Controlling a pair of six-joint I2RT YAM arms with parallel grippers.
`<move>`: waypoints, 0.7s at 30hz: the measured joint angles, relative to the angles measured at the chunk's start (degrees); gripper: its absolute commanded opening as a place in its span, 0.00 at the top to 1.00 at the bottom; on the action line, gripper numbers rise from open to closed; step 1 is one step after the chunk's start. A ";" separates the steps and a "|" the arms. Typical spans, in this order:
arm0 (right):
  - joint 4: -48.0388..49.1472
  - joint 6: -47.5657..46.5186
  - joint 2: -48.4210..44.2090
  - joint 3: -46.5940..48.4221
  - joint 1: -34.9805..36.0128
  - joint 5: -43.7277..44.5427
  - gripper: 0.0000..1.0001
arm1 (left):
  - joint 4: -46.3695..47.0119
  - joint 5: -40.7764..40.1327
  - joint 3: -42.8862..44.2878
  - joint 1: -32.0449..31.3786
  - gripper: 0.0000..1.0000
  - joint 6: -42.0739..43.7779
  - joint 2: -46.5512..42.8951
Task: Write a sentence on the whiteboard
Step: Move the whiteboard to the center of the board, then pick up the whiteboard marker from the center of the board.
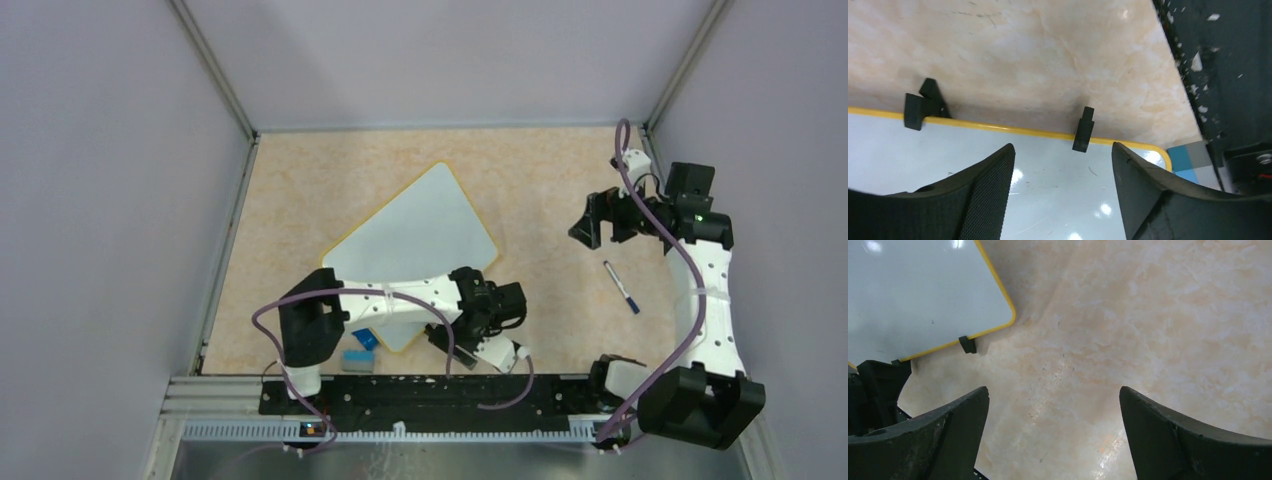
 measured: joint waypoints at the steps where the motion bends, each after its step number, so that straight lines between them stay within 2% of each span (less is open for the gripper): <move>1: -0.72 -0.61 0.22 0.15 0.00 0.76 0.01 | 0.26 1.09 0.70 0.22 0.17 -0.26 -0.50; 5: -3.72 -2.82 1.97 0.42 -1.05 2.75 0.04 | 1.31 7.28 3.39 2.40 0.12 -2.14 -2.01; 9: -5.33 -4.90 5.79 0.72 -5.42 4.02 0.09 | 3.91 14.71 8.50 9.14 0.01 -5.97 -2.08; 12: -5.53 -6.25 9.18 1.07 -8.85 6.10 0.15 | 8.39 19.71 12.33 16.39 0.01 -9.81 -2.47; 14: -5.49 -7.10 10.58 1.07 -9.88 8.24 0.20 | 12.20 20.06 12.68 19.96 0.01 -12.24 -3.63; 21: -3.93 -10.80 15.34 1.03 -10.23 16.22 0.32 | 21.66 22.58 12.61 23.06 0.01 -20.22 -6.80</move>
